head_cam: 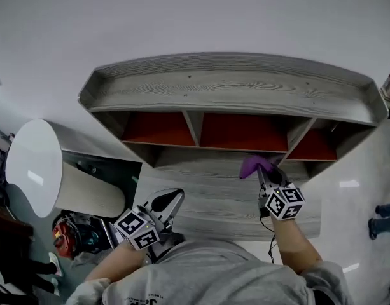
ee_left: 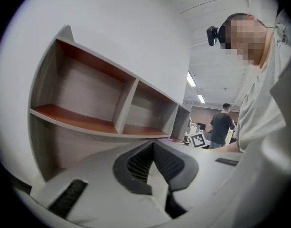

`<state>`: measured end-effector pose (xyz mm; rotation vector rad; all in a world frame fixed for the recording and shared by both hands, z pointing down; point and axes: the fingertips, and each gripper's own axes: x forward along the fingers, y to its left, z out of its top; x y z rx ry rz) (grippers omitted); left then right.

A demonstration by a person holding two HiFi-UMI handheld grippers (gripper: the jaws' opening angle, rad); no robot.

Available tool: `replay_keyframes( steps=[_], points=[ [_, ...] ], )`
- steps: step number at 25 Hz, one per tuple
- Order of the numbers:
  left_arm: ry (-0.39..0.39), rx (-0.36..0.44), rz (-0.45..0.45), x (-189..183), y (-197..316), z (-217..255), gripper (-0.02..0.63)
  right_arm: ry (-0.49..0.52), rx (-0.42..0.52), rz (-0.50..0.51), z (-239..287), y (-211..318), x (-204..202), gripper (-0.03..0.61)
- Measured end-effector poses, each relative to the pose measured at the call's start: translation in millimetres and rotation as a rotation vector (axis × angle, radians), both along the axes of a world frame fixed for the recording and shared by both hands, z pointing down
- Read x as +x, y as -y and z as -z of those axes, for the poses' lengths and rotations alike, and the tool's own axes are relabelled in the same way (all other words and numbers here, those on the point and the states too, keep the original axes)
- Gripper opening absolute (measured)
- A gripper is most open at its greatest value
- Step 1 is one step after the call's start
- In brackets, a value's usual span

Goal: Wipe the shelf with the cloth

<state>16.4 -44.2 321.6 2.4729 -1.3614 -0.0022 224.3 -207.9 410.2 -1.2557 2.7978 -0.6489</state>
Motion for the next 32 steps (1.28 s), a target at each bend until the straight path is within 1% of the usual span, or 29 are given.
replay_keyframes(
  steps=[2, 4, 7, 10, 14, 19, 21, 23, 25, 27, 30, 32],
  points=[
    [-0.012, 0.031, 0.042, -11.9, -6.3, 10.1, 0.014, -0.022, 0.012, 0.097, 6.9, -19.0, -6.0, 0.064],
    [-0.026, 0.061, 0.065, -24.2, -14.0, 18.9, 0.014, -0.036, 0.022, 0.168, 15.6, -38.7, -8.4, 0.064],
    [-0.039, 0.107, 0.077, -47.1, -29.4, 30.8, 0.014, -0.011, 0.03, 0.209, 37.6, -67.4, -10.9, 0.064],
    [-0.064, 0.148, 0.075, -72.6, -50.1, 41.7, 0.014, 0.001, 0.06, 0.202, 69.0, -99.9, -19.8, 0.064],
    [-0.091, 0.17, 0.018, -96.3, -72.1, 50.5, 0.014, 0.013, 0.104, 0.127, 107.6, -143.9, -31.0, 0.066],
    [-0.083, 0.182, -0.033, -117.6, -99.3, 53.7, 0.014, 0.002, 0.124, 0.06, 120.9, -190.6, -42.5, 0.066],
    [-0.088, 0.184, -0.047, -117.5, -102.7, 56.4, 0.014, -0.006, 0.133, 0.04, 124.3, -199.0, -42.4, 0.066],
    [-0.089, 0.194, -0.062, -109.5, -107.1, 60.8, 0.014, -0.01, 0.144, 0.03, 128.1, -203.4, -36.2, 0.066],
    [-0.069, 0.211, -0.069, -101.6, -111.6, 65.1, 0.014, -0.01, 0.164, 0.035, 131.9, -205.0, -30.0, 0.064],
    [-0.054, 0.22, -0.055, -96.6, -115.5, 66.8, 0.014, -0.01, 0.18, 0.052, 131.7, -205.4, -25.2, 0.061],
    [-0.067, 0.215, -0.023, -87.6, -120.1, 66.3, 0.014, -0.025, 0.179, 0.084, 127.4, -203.2, -16.7, 0.06],
    [-0.074, 0.206, -0.017, -79.6, -120.3, 66.5, 0.014, -0.038, 0.18, 0.096, 128.8, -200.2, -11.5, 0.06]
  ],
)
